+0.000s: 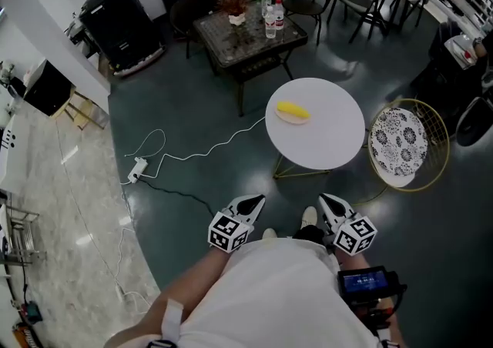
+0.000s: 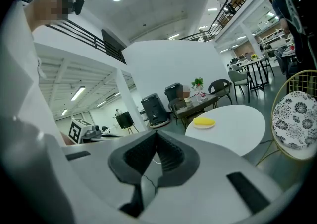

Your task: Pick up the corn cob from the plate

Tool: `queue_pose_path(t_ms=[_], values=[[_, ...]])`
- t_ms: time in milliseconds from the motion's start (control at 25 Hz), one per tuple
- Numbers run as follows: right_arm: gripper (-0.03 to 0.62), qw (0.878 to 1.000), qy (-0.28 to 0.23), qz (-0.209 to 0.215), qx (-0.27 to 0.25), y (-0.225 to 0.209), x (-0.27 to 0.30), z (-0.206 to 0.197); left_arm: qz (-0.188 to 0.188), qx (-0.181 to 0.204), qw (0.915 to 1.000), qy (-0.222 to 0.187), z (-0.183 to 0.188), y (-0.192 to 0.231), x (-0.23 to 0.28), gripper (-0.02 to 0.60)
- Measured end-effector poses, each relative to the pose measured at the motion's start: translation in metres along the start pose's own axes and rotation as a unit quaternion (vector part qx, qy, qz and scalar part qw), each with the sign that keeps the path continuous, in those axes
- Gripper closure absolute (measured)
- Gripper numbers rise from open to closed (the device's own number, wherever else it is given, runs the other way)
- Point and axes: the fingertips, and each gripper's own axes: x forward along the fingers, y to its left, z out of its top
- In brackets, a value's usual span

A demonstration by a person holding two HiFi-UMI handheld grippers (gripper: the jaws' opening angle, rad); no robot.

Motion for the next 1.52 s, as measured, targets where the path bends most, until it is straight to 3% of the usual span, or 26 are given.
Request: queue_pose_path(t_ms=[640, 800, 1160, 1520], values=[[0.586, 1.000, 0.012, -0.011, -0.012, -0.010, 0.017, 0.005, -0.004, 0.003, 0.9999, -0.011, 0.013, 0.017, 0.007, 0.574], [0.586, 1.000, 0.014, 0.006, -0.019, -0.002, 0.044, 0.015, 0.012, 0.007, 0.9997, -0.019, 0.025, 0.037, -0.002, 0.574], [0.586, 0.999, 0.029, 0.020, -0.021, 0.009, 0.046, 0.014, 0.024, -0.010, 0.9995, -0.016, 0.015, 0.036, -0.011, 0.574], [0.586, 0.998, 0.046, 0.041, -0.017, -0.013, 0.088, 0.025, 0.042, -0.028, 0.9987, -0.004, 0.019, 0.065, 0.007, 0.574]])
